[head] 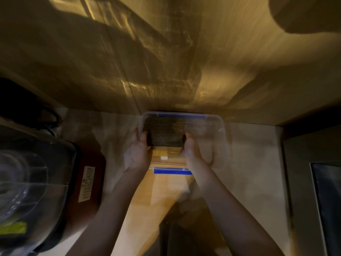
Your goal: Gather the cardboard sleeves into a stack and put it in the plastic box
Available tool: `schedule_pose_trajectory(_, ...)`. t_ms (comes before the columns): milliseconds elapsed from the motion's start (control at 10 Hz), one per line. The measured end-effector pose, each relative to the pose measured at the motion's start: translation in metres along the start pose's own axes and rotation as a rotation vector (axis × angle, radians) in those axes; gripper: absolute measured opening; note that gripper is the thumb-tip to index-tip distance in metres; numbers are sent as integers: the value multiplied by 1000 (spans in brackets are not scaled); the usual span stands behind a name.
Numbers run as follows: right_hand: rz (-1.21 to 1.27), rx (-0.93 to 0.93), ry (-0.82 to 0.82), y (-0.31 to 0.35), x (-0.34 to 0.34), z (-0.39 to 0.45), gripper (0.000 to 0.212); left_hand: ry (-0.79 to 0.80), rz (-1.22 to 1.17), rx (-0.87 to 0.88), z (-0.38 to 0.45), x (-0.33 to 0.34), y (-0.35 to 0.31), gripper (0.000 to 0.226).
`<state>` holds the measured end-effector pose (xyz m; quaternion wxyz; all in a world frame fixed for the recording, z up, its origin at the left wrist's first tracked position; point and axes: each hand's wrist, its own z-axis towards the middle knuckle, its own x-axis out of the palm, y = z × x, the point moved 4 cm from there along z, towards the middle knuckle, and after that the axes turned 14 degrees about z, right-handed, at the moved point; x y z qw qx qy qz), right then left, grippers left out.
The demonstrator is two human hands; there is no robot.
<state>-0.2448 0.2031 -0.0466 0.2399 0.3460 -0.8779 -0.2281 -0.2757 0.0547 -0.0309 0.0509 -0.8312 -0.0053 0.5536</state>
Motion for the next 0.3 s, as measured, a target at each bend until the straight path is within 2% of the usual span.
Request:
schedule_pose_trajectory(100, -41, -25, -38, 19, -9, -11, 24, 49, 14, 28, 1, -5, 0, 66)
schedule_pose_trajectory(200, -18, -103, -15, 42, -22, -25, 28, 42, 3, 54, 4, -14, 2, 67)
schedule_pose_trajectory(300, 45, -362, 56, 82, -36, -61, 26, -66, -29, 104, 4, -36, -1, 61)
